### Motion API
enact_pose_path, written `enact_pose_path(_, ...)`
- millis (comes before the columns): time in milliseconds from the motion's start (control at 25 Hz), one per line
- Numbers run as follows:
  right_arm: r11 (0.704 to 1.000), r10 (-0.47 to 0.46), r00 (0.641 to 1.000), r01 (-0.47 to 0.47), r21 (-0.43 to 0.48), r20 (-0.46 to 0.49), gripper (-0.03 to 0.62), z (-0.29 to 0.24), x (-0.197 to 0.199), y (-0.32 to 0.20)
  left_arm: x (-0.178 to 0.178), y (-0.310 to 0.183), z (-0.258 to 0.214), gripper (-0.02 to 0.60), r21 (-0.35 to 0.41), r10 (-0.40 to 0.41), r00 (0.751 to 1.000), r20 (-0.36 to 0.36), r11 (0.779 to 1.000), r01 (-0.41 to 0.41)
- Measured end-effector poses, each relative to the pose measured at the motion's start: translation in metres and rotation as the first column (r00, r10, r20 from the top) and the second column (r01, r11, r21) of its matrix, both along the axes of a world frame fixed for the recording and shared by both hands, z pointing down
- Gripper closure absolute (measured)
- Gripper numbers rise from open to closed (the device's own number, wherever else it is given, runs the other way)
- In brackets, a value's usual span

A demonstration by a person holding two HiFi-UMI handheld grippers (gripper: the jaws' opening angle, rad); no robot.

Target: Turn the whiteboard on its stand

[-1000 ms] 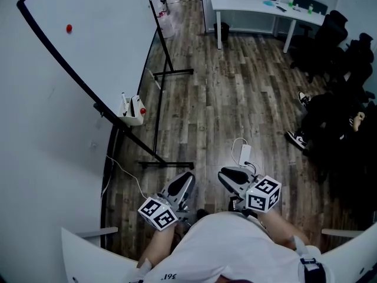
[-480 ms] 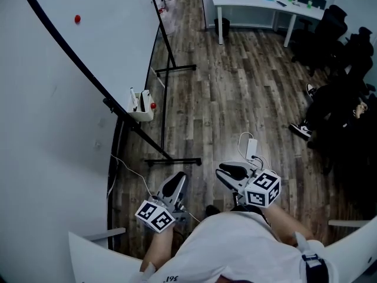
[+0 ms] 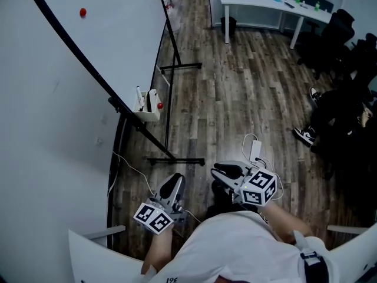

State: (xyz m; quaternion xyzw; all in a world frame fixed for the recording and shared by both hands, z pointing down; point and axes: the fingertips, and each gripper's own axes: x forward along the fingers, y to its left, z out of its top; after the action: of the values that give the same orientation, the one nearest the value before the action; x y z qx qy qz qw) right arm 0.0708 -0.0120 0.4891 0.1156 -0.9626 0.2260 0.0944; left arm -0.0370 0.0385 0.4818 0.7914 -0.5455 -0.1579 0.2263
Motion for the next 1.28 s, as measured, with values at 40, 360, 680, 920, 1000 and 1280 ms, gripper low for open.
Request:
enact_pose_path(40, 1.000, -0.011, 1.000, 0.011, 0.005, 0.001, 0.503, 0.001, -0.006, -0.005, -0.005, -0.004, 0.000, 0.529, 0.001, -0.010, 1.000, 0.004, 1.000, 0.010)
enact_pose_path(360, 0.997, -0.074, 0.996, 0.073, 0.009, 0.053, 0.503, -0.007, -0.048, -0.071, -0.037, -0.059, -0.013, 0.529, 0.016, -0.081, 0.996, 0.036, 0.997, 0.080)
enact_pose_path(680, 0.997, -0.078, 0.996, 0.078, 0.002, 0.052, 0.503, -0.008, -0.065, -0.140, -0.057, -0.116, -0.025, 0.519, 0.023, -0.131, 0.990, 0.058, 0.991, 0.130)
enact_pose_path(920, 0.996, -0.087, 0.995, 0.087, -0.011, 0.045, 0.502, -0.004, -0.081, -0.160, -0.085, -0.127, -0.023, 0.499, 0.014, -0.196, 0.978, 0.073, 0.981, 0.196)
enact_pose_path(1000, 0.996, -0.091, 0.995, 0.092, -0.016, 0.045, 0.503, -0.006, -0.089, -0.163, -0.096, -0.129, -0.024, 0.495, 0.016, -0.212, 0.974, 0.077, 0.977, 0.212)
enact_pose_path(1280, 0.998, -0.063, 0.997, 0.064, -0.026, 0.041, 0.502, -0.004, -0.120, -0.159, -0.132, -0.131, -0.025, 0.489, 0.015, -0.186, 0.979, 0.088, 0.983, 0.186)
